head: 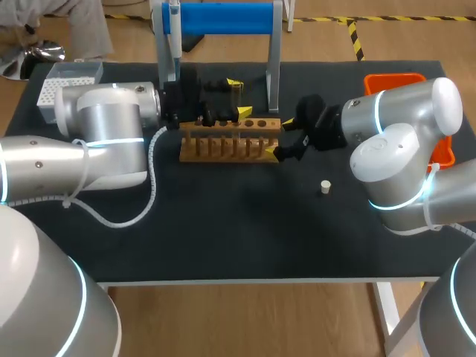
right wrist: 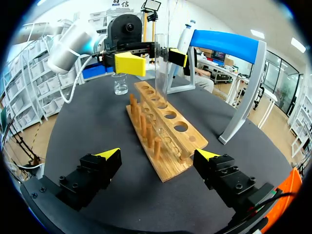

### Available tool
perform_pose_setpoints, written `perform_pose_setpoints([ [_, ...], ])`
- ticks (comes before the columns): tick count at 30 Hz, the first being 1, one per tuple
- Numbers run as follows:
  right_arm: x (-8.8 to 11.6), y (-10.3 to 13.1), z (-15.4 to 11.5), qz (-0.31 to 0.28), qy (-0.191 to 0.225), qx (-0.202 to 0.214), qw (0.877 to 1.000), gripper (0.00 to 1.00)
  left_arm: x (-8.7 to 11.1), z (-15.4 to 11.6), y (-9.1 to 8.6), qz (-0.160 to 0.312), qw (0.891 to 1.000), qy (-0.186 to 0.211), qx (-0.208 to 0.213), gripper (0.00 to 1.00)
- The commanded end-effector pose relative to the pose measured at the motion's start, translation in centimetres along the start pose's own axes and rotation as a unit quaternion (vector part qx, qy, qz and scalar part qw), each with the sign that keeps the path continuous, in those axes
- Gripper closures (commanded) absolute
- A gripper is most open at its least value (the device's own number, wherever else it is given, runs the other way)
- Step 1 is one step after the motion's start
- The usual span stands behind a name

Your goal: Invert the test tube, pick up the pipette, mount the tip to pipette, aspirate from beaker and dispense into the tube, eject the tip, return the pipette, and cap with the stopper.

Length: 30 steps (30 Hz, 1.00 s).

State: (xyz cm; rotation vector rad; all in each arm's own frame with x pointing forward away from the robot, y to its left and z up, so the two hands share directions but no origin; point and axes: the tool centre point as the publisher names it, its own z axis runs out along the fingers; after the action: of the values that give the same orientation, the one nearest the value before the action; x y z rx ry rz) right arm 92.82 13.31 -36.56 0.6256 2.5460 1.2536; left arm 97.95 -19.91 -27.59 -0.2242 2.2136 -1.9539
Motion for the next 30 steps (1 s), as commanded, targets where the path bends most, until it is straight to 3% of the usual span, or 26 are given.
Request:
perform_pose_setpoints([
  [1, -0.1, -0.1, -0.1, 0.000, 0.001, 0.000, 1.000, 0.00, -0.2, -1.9, -2.3, -0.004, 0.999, 0.019, -0.037, 0.00],
  [11, -0.1, -0.1, -0.1, 0.000, 0.001, 0.000, 1.000, 0.00, -0.1, -10.7, -6.7, -0.012, 0.992, 0.029, -0.118, 0.00],
  [17, -0.1, -0.1, -0.1, 0.000, 0.001, 0.000, 1.000, 0.00, 0.0, -17.8, -9.1, -0.026, 0.989, -0.013, -0.143, 0.00],
  [19, -0.1, -0.1, -0.1, 0.000, 0.001, 0.000, 1.000, 0.00, 0.0, -19.9, -9.5, -0.040, 0.984, -0.044, -0.167, 0.00],
  [30, -0.1, -0.1, -0.1, 0.000, 0.001, 0.000, 1.000, 0.00, 0.0, -19.9, -9.5, -0.040, 0.984, -0.044, -0.167, 0.00],
])
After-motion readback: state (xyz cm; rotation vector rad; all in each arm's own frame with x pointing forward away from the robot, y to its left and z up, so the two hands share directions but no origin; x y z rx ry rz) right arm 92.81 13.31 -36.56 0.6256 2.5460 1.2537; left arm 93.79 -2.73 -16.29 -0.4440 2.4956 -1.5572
